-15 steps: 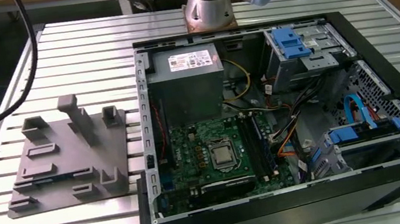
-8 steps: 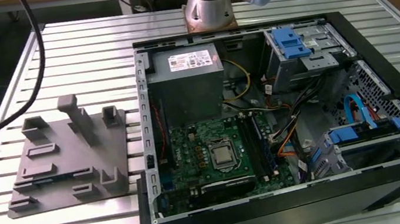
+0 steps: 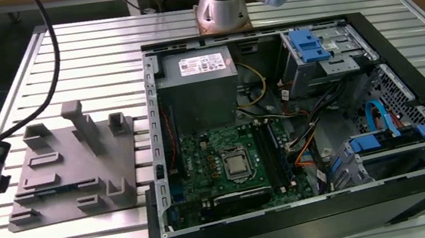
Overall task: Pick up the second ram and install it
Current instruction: 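Reach for the second ram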
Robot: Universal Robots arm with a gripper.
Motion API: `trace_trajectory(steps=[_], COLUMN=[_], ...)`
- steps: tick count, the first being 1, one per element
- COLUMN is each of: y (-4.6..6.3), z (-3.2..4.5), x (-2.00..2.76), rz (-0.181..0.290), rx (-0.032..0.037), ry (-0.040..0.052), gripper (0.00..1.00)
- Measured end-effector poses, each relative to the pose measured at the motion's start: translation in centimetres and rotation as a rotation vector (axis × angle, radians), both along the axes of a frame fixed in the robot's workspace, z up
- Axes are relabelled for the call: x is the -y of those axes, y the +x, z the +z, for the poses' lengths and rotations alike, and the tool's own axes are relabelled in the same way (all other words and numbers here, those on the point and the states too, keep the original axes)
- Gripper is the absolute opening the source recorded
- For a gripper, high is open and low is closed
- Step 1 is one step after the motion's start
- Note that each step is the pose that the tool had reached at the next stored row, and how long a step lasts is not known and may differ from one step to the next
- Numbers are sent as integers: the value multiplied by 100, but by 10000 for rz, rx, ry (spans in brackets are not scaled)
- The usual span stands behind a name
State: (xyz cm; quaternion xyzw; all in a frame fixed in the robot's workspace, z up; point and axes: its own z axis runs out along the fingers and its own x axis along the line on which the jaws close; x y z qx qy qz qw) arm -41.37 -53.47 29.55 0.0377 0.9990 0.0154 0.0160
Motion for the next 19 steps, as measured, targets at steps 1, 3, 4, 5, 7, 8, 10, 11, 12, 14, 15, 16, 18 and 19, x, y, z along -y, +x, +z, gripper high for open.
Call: trace_trajectory(steps=[1,3,4,5,7,8,10,11,12,14,15,16,18,19], y=[1,2,2,2,2,2,3,2,3,2,2,2,2,2], z=[-18,-53,-74,-92,-127,-146,-180,-201,-218,-254,-272,-289,-326,-345], x=[-16,-45,-55,-64,-77,-82,-91,-96,-100,-108,-114,-122,-138,-147], rz=[0,-1,-1,-1,-1,0,0,0,0,-1,-1,-1,0,0], rx=[0,-2,0,0,-1,0,-3,-2,-2,-3,-3,-5,-4,-3], ry=[0,-1,1,1,0,0,-1,0,0,-1,0,-2,-1,0], gripper=[11,11,11,11,11,11,11,11,11,11,11,11,11,11])
